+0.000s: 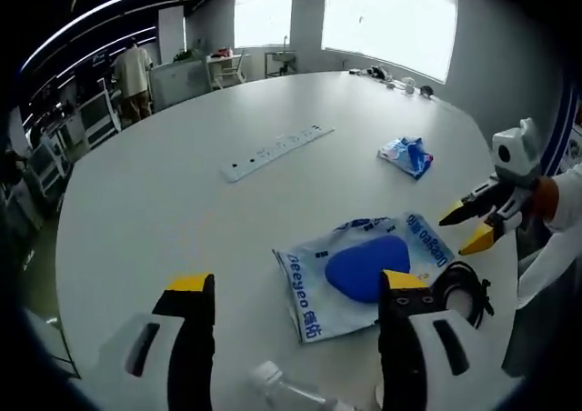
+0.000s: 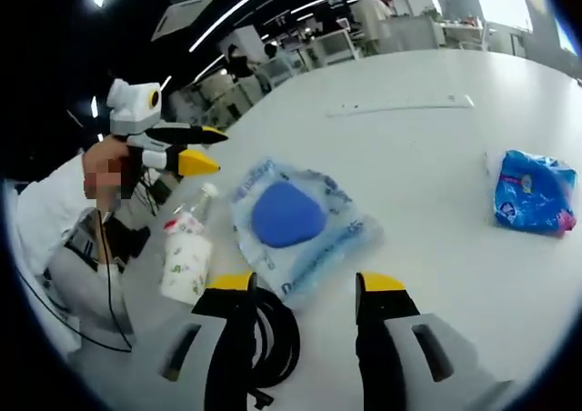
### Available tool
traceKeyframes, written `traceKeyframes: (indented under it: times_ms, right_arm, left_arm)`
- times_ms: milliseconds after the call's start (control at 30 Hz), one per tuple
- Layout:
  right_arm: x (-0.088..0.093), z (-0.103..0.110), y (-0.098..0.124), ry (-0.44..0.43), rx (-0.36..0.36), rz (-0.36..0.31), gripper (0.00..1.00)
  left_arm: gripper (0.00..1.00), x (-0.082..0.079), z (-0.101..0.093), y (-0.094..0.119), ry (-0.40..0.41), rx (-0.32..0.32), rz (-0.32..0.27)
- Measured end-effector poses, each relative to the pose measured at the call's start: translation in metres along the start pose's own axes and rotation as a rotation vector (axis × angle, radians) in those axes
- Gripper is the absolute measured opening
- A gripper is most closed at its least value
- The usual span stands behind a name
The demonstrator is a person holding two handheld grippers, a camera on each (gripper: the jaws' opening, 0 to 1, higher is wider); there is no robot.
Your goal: Arrange the tabletop items into an orderly group along one side of the table until the central work area is clear of visible clutter.
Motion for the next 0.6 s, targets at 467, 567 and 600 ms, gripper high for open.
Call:
traceKeyframes:
  times_ms: [467,567,600]
  right_arm:
    - [0.008,0.001,-0.012,-0.035,-0.011,0.03,0.25]
    - [0.011,0.004,-0.014,-0.041,-0.019,0.044,0.18]
    - [0.013,0.005,-0.015,-0.035,-0.018,0.051,0.15]
  left_arm:
    - [0.58,0.006,0.004,-0.026,-0.039,0.003,0.077]
    - [0.54,0.009,0.004,-0.033,-0.038,0.007,0.096]
    - [0.5,0.01,0.004,-0.035,-0.045,0.005,0.11]
Point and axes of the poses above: the point that each gripper's makers call its tool centre point, and the gripper's own axes: y roughly backward along the fingers, z roughly to its left, x roughly out of its underside, the point moved 7 cm from there along y, roughly backward along the fingers, and after that the axes turned 6 degrees about x, right-handed, at the moved point
